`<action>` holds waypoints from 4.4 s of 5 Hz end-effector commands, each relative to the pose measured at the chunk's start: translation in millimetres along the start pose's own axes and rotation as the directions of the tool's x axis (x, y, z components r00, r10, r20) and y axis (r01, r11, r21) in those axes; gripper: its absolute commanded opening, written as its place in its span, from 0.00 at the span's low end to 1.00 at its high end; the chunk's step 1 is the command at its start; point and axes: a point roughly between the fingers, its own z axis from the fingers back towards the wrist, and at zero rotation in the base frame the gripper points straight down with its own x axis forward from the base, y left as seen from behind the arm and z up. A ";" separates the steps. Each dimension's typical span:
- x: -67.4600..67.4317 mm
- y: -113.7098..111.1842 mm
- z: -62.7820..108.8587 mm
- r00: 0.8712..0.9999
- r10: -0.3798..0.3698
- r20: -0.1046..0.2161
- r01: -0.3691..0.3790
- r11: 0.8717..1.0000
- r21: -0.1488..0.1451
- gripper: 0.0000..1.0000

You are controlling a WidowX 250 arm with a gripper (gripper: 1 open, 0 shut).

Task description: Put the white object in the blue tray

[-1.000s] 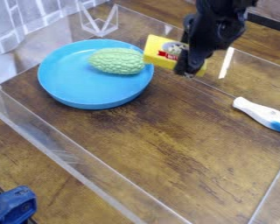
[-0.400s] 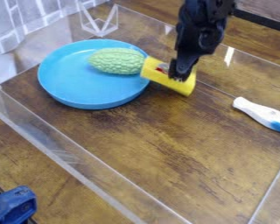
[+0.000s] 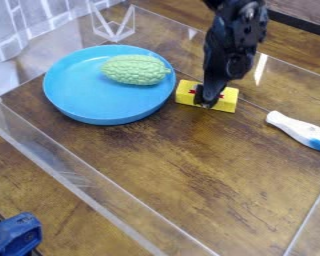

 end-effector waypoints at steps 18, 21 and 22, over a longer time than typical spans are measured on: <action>-0.9 -10.6 -31.4 0.974 -0.220 -0.045 0.222 0.975 0.028 0.00; -10.0 0.6 -22.7 0.963 -0.267 -0.036 0.268 0.963 0.029 0.00; -3.6 -11.8 -21.6 0.942 -0.335 0.000 0.335 0.941 0.048 0.00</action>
